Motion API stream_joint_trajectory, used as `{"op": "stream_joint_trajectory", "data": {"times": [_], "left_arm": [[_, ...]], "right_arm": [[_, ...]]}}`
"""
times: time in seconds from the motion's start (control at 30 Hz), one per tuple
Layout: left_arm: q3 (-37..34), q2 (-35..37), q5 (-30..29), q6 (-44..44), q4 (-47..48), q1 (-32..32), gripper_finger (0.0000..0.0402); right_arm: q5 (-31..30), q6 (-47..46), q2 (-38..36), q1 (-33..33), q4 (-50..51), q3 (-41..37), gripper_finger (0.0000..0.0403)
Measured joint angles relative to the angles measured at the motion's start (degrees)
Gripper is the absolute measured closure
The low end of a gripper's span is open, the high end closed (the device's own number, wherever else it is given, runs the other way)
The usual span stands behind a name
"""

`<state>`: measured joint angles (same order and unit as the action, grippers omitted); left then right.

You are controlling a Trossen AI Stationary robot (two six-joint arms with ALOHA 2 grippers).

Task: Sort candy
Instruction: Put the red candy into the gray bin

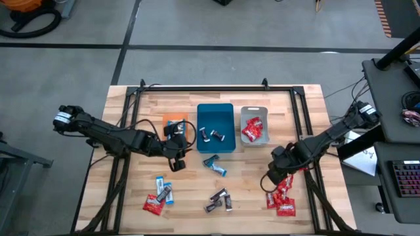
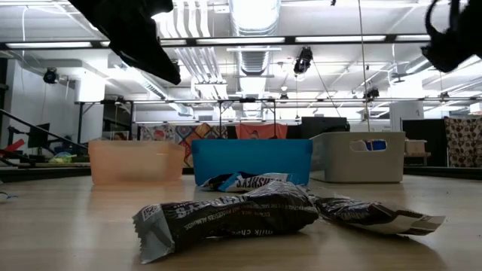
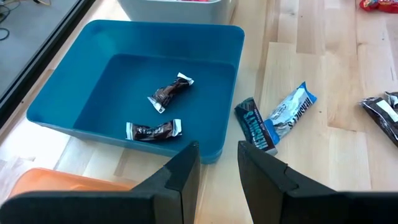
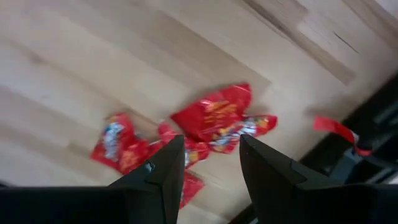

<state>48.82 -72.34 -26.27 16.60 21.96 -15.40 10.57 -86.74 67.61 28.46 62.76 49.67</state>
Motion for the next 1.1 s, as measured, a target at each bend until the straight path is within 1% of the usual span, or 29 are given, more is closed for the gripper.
{"op": "stream_joint_trajectory", "data": {"times": [0.13, 0.3, 0.37, 0.57, 0.67, 0.8, 0.93, 1.1], "left_arm": [[0.0, 0.0, -0.3, 0.0, 0.0, 0.0, 0.0308], [0.0, -0.04, -0.33, -0.11, -0.04, 0.0, 0.0309], [-0.01, -0.04, -0.34, -0.11, -0.07, 0.0, 0.0309], [-0.11, -0.07, -0.36, 0.39, -0.11, 0.0, 0.0309], [-0.11, -0.07, -0.36, 0.4, -0.11, 0.0, 0.0309], [-0.13, -0.07, -0.36, 0.46, -0.15, 0.0, 0.0309], [-0.15, -0.09, -1.52, 0.5, -0.42, 0.0, 0.0309], [-0.17, -0.11, -3.2, 0.48, -0.42, 0.0, 0.0309]], "right_arm": [[0.38, -5.33, 0.0, 2.38, -0.15, -3.35, 0.0259], [1.23, -8.68, 0.0, 4.28, -0.73, -6.26, 0.0259], [1.33, -9.74, 0.0, 4.8, -2.43, -7.49, 0.0259], [1.44, -11.93, 0.0, 6.22, -13.0, -13.1, 0.0259], [1.03, -12.97, 0.0, 6.22, -13.72, -14.85, 0.0259], [-1.35, -12.76, 0.0, 6.18, -14.03, -16.24, 0.0262], [-1.64, -12.46, -0.02, 6.18, -14.37, -17.41, 0.0282], [-2.49, -11.16, -0.02, 6.18, -14.8, -17.92, 0.0335]]}}
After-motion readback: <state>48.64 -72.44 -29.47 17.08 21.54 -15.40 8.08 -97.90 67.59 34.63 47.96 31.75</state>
